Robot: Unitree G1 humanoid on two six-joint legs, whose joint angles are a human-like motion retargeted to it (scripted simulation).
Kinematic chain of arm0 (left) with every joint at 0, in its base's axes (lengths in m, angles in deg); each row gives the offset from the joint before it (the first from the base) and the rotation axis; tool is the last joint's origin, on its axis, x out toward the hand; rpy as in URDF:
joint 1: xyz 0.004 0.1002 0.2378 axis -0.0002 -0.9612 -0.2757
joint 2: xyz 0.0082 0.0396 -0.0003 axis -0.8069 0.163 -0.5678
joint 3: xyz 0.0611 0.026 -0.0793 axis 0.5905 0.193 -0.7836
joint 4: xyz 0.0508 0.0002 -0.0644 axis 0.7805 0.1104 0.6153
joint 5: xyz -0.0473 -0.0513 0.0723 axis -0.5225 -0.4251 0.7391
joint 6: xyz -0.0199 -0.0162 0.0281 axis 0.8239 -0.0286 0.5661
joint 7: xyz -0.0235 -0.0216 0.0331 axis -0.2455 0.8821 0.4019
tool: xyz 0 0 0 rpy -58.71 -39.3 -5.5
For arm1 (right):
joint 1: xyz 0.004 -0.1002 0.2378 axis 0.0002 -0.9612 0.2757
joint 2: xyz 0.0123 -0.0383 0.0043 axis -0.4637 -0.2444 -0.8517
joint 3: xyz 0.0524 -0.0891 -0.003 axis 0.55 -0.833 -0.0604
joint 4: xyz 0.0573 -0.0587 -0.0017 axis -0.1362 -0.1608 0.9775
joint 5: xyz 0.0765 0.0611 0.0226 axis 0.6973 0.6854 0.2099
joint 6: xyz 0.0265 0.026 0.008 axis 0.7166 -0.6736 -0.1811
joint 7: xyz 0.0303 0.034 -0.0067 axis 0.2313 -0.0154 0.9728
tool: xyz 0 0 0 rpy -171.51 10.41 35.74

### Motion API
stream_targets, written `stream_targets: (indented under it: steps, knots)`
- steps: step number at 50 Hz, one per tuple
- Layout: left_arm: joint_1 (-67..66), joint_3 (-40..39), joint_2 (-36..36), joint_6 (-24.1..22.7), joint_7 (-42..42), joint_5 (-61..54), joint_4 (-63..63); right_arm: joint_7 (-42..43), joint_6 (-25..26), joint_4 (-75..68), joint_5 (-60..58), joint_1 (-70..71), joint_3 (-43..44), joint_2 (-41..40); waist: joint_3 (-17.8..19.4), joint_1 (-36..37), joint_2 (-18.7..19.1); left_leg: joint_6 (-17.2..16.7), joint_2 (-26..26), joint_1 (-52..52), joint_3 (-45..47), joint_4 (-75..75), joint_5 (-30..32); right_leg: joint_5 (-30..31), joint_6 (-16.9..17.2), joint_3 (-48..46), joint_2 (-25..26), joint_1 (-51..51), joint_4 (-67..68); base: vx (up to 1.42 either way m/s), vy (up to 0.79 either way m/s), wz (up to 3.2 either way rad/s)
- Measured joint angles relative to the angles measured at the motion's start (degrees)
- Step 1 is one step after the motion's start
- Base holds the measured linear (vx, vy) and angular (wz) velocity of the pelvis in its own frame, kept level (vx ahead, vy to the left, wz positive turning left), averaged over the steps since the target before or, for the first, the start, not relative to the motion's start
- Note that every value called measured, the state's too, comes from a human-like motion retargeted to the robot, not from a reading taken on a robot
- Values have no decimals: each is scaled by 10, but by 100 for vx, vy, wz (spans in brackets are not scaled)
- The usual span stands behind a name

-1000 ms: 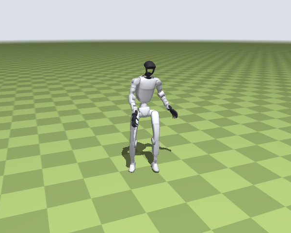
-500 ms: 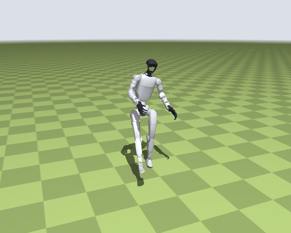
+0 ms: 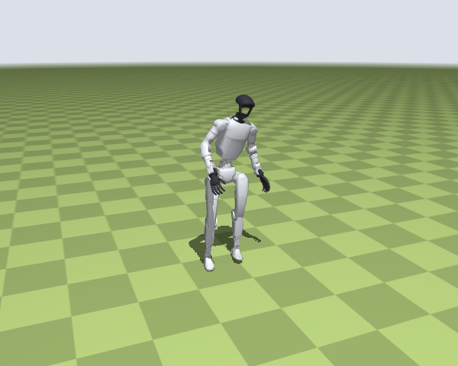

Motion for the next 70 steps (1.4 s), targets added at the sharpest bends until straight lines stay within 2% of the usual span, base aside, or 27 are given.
stream_targets:
  steps: [5, 10, 15, 18, 20, 23, 25, 27, 29, 33, 35, 37, 38, 40, 42, 45, 47, 50, 53, 55, 58, 60, 61, 63, 65, 68, 70]
  knots:
    - [58, 47, -2, -8, 12, 6, -43, -9, 12, -72, -64, -30, -45, 0, 2, -30, 24, 7, 6, -13, 5, -12, -5, -12, -8, -3, 5, -19, -4, 13, -8, -1]
    - [39, 61, 12, -38, 51, -56, -151, 13, 14, -101, -112, -104, -43, -2, -19, -101, 52, 8, 18, -20, 26, -14, -27, -46, -4, -10, 14, -17, -20, 28, -9, -18]
    - [2, 64, 32, -38, 16, -112, -207, -39, 14, -80, -93, -195, 18, 16, -29, -144, 77, 26, 9, -79, 59, 173, -54, -69, -11, 18, 14, 17, -24, 40, -10, -57]
    - [-1, 49, 67, -23, 5, -112, -194, -63, 15, -88, -89, -186, 50, 41, 10, -154, 102, 50, 44, -180, 135, 452, -100, -131, -36, 32, 11, 16, 88, 37, -3, -78]
    - [19, 51, 97, -16, 33, -123, -163, -26, 20, -105, -103, -127, 53, 66, 66, -171, 134, 55, 88, -242, 158, 587, -127, -168, -47, 46, 28, 21, 162, 28, 4, -68]
    - [57, 111, 101, -11, 57, -82, -85, 36, 34, -149, -128, 27, 23, 96, 134, -191, 156, 43, 128, -345, 159, 636, -136, -223, -42, 63, 39, 14, 267, 28, 4, -73]
    - [67, 161, 71, 1, 42, 9, -49, 61, 39, -165, -136, 130, 6, 95, 137, -180, 151, 26, 154, -410, 171, 586, -108, -240, -31, 83, 39, 5, 289, 42, 5, -100]
    - [43, 185, 36, 16, 30, 93, -52, 85, 36, -132, -134, 194, -12, 95, 114, -147, 140, 15, 188, -427, 218, 488, -60, -229, -23, 112, 30, 25, 253, 63, 12, -134]
    - [-9, 176, 9, 8, 51, 108, -69, 95, 33, -48, -105, 209, -31, 101, 57, -98, 112, 5, 204, -411, 285, 352, 8, -173, -7, 139, 3, 51, 167, 83, 25, -141]
    - [-157, 118, -9, -27, 45, -7, -95, 38, 21, 140, -70, 191, -108, 174, -66, -14, 89, -6, 202, -317, 362, 105, 113, 59, 14, 94, -50, 136, -10, 97, 48, -109]
    - [-214, 88, -20, -24, -1, -39, -89, -15, 12, 190, -68, 221, -161, 228, -108, 17, 107, -11, 214, -265, 357, 47, 119, 137, -16, 0, -66, 163, 8, 98, 67, -84]
    - [-253, 64, -35, -14, -53, -24, -75, -60, 9, 217, -72, 276, -199, 284, -135, 34, 135, -11, 225, -221, 335, 29, 88, 120, -56, -51, -75, 164, 114, 94, 73, -45]
    - [-264, 50, -36, -13, -79, 7, -60, -74, 8, 225, -84, 304, -208, 310, -148, 38, 145, -9, 224, -205, 322, 29, 62, 100, -59, -45, -76, 154, 176, 91, 70, -11]
    - [-293, 40, -67, -21, -149, 57, -60, -67, -3, 232, -78, 353, -201, 358, -176, 45, 140, 28, 213, -215, 295, 93, -11, 70, -5, -28, -89, 122, 294, 88, 66, 19]
    - [-294, 30, -94, -9, -169, 70, -68, -26, 9, 225, -73, 382, -168, 385, -182, 48, 150, 11, 189, -174, 264, 40, 52, 77, -49, -20, -93, 111, 357, 77, 63, 49]
    - [-233, 28, -124, 22, -147, 26, -20, 63, 5, 203, 0, 376, -66, 377, -147, 36, 114, 55, 125, -173, 213, 79, 173, 88, -78, 15, -112, 89, 434, 60, 47, 112]
    - [-129, -23, -100, 51, -63, -3, 76, 90, 1, 214, 46, 313, 29, 345, -95, 21, 70, 65, 70, -202, 190, 198, 127, 28, -66, 81, -90, 57, 467, 43, 32, 149]
    - [48, -174, -51, 82, 56, -32, 180, 53, 24, 256, 31, 165, 143, 270, -14, 21, 50, 31, 31, -182, 178, 296, 47, -80, -61, 116, -48, 6, 453, 35, 25, 92]
    - [119, -163, 4, 57, 76, -116, 97, 92, 11, 273, 136, 75, 121, 147, 40, -19, 36, 6, 0, -110, 150, 244, 33, -121, -48, 95, -11, -29, 299, 27, 15, 105]
    - [131, -66, 13, 31, 21, -98, 17, 66, 16, 248, 145, 34, 90, 86, 65, -73, 22, -8, -21, -68, 114, 206, 26, -55, -16, 81, 9, -30, 132, 23, 7, 186]
    - [155, 93, -31, -2, -56, 150, -90, 27, 6, 222, 143, -60, 97, 5, 87, -144, -2, -18, -52, -18, 50, 178, -1, 120, 39, 68, 1, -44, -86, 27, -5, 208]
    - [196, 158, -66, -13, -63, 286, -141, 24, -1, 210, 152, -109, 117, -43, 106, -163, 0, -31, -31, 18, 17, 177, -33, 196, 44, 50, 24, -69, -164, 31, -34, 131]
    - [220, 170, -71, -14, -57, 304, -158, 31, -1, 204, 156, -123, 128, -62, 114, -164, 2, -33, -22, 35, 7, 167, -40, 203, 44, 30, 29, -86, -189, 26, -30, 85]
    - [252, 174, -66, -13, -41, 278, -186, 49, 0, 193, 156, -144, 143, -93, 125, -163, 4, -30, -12, 64, -8, 146, -47, 173, 44, -29, 21, -122, -216, 19, -4, 64]
    - [263, 150, -42, -11, -21, 178, -212, 68, 3, 186, 146, -151, 145, -107, 129, -165, 1, -16, -21, 84, -22, 129, -46, 132, 44, -107, -11, -152, -217, 15, 20, 59]
    - [257, 107, -6, -16, 6, 66, -246, 79, 6, 182, 129, -135, 140, -103, 133, -168, 0, 5, -31, 98, -45, 131, -46, 174, 44, -172, -51, -186, -183, 15, 15, 55]
    - [241, 91, 7, -21, 21, 38, -263, 81, 6, 177, 124, -117, 141, -94, 129, -166, 5, 9, -24, 100, -56, 144, -54, 207, 44, -155, -53, -205, -164, 18, -4, 44]
